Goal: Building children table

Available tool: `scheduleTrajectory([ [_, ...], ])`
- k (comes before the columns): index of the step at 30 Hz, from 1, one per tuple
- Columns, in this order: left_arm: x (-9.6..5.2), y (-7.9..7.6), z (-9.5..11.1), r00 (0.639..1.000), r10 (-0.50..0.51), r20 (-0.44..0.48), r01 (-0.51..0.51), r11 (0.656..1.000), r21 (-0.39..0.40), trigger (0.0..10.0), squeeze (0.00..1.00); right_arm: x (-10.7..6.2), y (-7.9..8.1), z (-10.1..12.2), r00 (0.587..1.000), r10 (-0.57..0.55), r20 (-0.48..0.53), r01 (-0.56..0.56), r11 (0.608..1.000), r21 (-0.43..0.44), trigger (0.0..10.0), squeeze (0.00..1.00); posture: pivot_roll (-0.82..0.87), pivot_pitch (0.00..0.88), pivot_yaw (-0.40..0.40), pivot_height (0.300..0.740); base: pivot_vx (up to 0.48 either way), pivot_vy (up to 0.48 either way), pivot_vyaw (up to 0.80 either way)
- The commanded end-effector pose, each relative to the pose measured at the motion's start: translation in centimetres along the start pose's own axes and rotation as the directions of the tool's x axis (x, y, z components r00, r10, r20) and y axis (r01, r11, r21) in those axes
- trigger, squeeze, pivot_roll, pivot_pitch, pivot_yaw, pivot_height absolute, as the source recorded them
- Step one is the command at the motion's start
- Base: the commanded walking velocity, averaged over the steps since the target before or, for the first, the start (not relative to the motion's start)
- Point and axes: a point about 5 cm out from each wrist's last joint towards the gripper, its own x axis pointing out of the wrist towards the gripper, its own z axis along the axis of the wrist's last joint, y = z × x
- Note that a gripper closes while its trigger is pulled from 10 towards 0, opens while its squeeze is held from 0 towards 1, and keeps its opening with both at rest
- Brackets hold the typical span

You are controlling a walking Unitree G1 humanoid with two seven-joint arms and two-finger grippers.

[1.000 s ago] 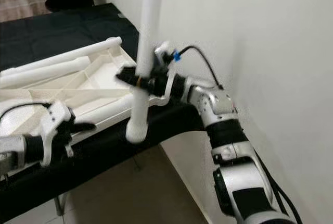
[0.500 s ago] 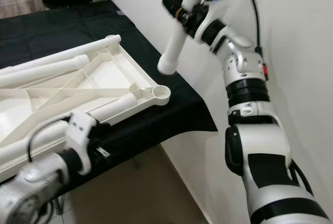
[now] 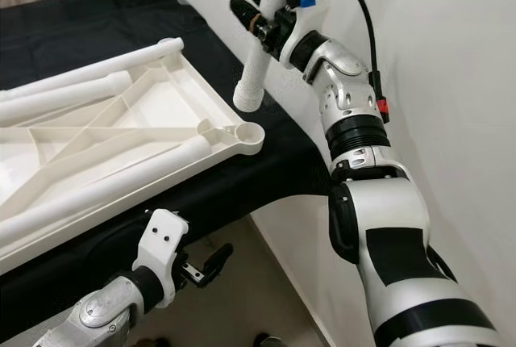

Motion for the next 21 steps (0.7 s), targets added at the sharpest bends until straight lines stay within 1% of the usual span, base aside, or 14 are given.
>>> scheduleTrajectory([
  [1,-0.3,-0.5,0.0,1.000,-0.002,0.000,0.002,1.000,-0.002,10.0,0.00,0.5,0.7,0.1,0.995,0.095,-0.010,-0.095,0.995,-0.008,0.0,0.00,0.07,0.293,-0.072,0.740,0.000,0.000,0.00],
  [3,-0.3,-0.6,0.1,1.000,-0.002,0.005,0.002,1.000,0.000,10.0,0.00,0.5,0.9,0.0,0.991,0.131,-0.024,-0.131,0.991,0.000,0.0,0.00,0.07,0.293,-0.072,0.740,0.000,0.000,0.00],
  [4,-0.4,-0.7,0.3,1.000,-0.005,0.017,0.005,1.000,-0.005,10.0,0.00,0.4,1.0,-0.1,0.984,0.172,-0.041,-0.172,0.985,0.006,0.0,0.00,0.07,0.304,-0.077,0.740,0.000,0.000,0.00],
  [5,-0.4,-0.7,0.3,1.000,-0.005,0.017,0.005,1.000,-0.005,10.0,0.00,0.4,1.0,-0.1,0.984,0.172,-0.041,-0.172,0.985,0.006,0.0,0.00,0.07,0.304,-0.077,0.740,0.000,0.000,0.00],
  [6,-0.6,-0.9,0.5,1.000,-0.012,0.027,0.012,1.000,-0.013,10.0,0.00,0.1,1.1,-0.3,0.969,0.236,-0.065,-0.235,0.972,0.029,0.0,0.00,0.07,0.304,-0.077,0.740,0.000,0.000,0.00],
  [8,-1.1,-1.5,0.9,0.999,-0.031,0.044,0.032,0.999,-0.022,10.0,0.00,-0.6,1.0,0.3,0.935,0.349,-0.067,-0.347,0.937,0.044,0.0,0.00,0.08,0.320,-0.082,0.740,0.000,0.000,0.00],
  [11,-1.6,-2.1,1.1,0.998,-0.045,0.046,0.046,0.999,-0.021,10.0,0.00,-1.5,0.6,1.4,0.893,0.447,-0.051,-0.442,0.893,0.088,0.0,0.00,0.09,0.327,-0.082,0.740,0.000,0.000,0.00],
  [12,-1.6,-2.1,1.1,0.998,-0.045,0.046,0.046,0.999,-0.021,10.0,0.00,-1.5,0.6,1.4,0.893,0.447,-0.051,-0.442,0.893,0.088,0.0,0.00,0.09,0.327,-0.082,0.740,0.000,0.000,0.00],
  [13,-1.8,-2.5,1.0,0.998,-0.052,0.034,0.053,0.998,-0.023,10.0,0.00,-2.0,0.1,1.9,0.888,0.452,-0.084,-0.450,0.892,0.041,0.0,0.00,0.09,0.339,-0.081,0.740,0.000,0.000,0.00],
  [14,-1.9,-2.7,1.0,0.998,-0.053,0.033,0.054,0.998,-0.024,10.0,0.00,-2.0,-0.2,2.2,0.899,0.428,-0.095,-0.428,0.904,0.020,0.0,0.00,0.09,0.343,-0.080,0.740,0.000,0.000,0.00],
  [15,-1.9,-2.7,1.0,0.998,-0.053,0.033,0.054,0.998,-0.024,10.0,0.00,-2.0,-0.2,2.2,0.899,0.428,-0.095,-0.428,0.904,0.020,0.0,0.00,0.09,0.343,-0.080,0.740,0.000,0.000,0.00],
  [16,-2.1,-2.9,1.0,0.998,-0.054,0.028,0.056,0.998,-0.039,10.0,0.00,-2.0,-0.8,2.7,0.927,0.365,-0.089,-0.366,0.930,0.000,0.0,0.00,0.10,0.346,-0.079,0.740,0.000,0.000,0.00],
  [19,-2.1,-2.9,1.0,0.998,-0.055,0.027,0.056,0.997,-0.043,10.0,0.00,-2.0,-0.9,2.8,0.933,0.350,-0.085,-0.352,0.936,-0.002,0.0,0.00,0.10,0.346,-0.079,0.740,0.000,0.000,0.00],
  [21,-2.3,-3.0,1.1,0.998,-0.060,0.028,0.061,0.997,-0.042,10.0,0.00,-2.3,-1.5,3.6,0.949,0.310,-0.064,-0.312,0.949,-0.041,0.0,0.00,0.10,0.352,-0.076,0.740,0.000,0.000,0.00],
])
